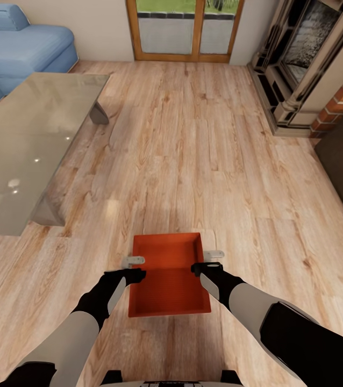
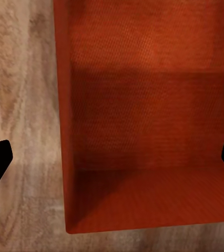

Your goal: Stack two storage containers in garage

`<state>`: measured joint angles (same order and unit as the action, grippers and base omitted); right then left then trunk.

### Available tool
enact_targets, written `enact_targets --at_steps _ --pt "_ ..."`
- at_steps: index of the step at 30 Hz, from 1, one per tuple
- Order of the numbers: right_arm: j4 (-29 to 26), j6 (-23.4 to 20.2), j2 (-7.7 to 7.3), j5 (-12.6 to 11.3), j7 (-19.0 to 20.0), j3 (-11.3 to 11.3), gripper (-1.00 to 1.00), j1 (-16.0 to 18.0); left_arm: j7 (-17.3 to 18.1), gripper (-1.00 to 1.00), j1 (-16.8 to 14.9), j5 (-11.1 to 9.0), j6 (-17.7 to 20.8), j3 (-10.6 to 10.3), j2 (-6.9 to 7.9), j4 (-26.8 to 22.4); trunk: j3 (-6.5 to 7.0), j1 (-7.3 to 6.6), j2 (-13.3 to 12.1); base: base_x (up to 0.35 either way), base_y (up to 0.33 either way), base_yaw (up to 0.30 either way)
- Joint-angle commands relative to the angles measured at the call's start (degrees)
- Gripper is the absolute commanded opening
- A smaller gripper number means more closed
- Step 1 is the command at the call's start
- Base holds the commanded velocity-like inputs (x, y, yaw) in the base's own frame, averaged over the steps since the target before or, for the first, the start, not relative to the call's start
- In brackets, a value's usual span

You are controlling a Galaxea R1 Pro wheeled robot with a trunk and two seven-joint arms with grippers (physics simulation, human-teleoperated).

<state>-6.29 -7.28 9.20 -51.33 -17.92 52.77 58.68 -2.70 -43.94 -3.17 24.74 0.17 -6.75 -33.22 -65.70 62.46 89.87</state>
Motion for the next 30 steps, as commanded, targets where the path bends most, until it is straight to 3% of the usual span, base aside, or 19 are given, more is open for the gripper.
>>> enact_targets --at_steps 1,20,30 --pt "-0.1 -0.4 -0.01 -0.3 -0.4 0.5 1.00 0.0 -0.3 1.00 0.0 -0.3 0.3 0.0 -0.02 -0.1 -0.21 0.22 0.4 0.000 0.000 0.000" --pt "-0.1 -0.3 0.03 -0.3 0.0 0.4 1.00 0.0 -0.6 1.00 0.0 0.1 0.5 0.1 0.16 -0.2 -3.63 4.40 8.1 0.000 0.000 0.000" --pt "-0.1 -0.3 0.03 -0.3 0.2 0.4 1.00 0.0 -1.1 1.00 0.0 0.5 0.5 0.3 1.52 -0.3 -5.42 6.59 12.1 0.000 0.000 0.000"
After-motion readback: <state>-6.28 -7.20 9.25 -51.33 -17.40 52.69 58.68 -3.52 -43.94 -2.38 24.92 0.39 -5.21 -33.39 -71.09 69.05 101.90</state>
